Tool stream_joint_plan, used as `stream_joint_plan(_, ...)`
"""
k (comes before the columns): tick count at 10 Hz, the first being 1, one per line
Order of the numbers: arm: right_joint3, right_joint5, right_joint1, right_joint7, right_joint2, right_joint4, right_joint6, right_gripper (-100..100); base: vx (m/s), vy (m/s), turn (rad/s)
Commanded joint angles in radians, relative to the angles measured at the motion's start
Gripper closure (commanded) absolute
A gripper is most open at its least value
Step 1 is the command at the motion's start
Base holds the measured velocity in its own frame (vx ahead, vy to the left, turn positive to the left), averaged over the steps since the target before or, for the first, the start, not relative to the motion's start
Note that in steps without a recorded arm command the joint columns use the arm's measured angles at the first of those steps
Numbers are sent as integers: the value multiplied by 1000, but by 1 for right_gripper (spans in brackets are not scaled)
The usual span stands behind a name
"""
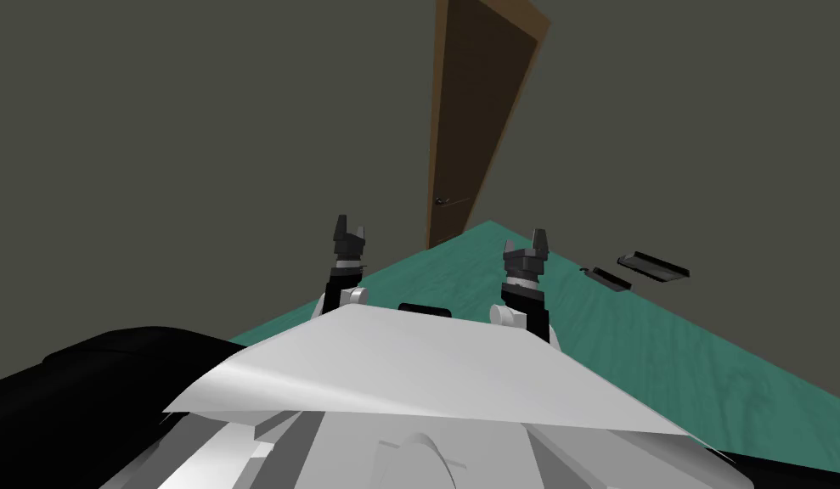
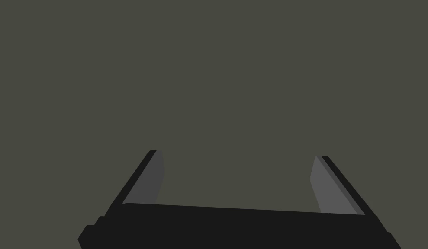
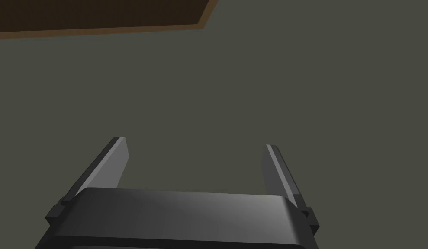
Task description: Pull the door open
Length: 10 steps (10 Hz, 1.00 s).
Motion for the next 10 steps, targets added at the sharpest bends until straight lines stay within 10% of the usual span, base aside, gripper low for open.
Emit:
stream_joint_plan(1,4,-5,-13,-4,-15,37,-11,-100,72,1,147)
stream_joint_plan(10,22,-30,-75,-25,-80,210,-63,-100,104,-30,96)
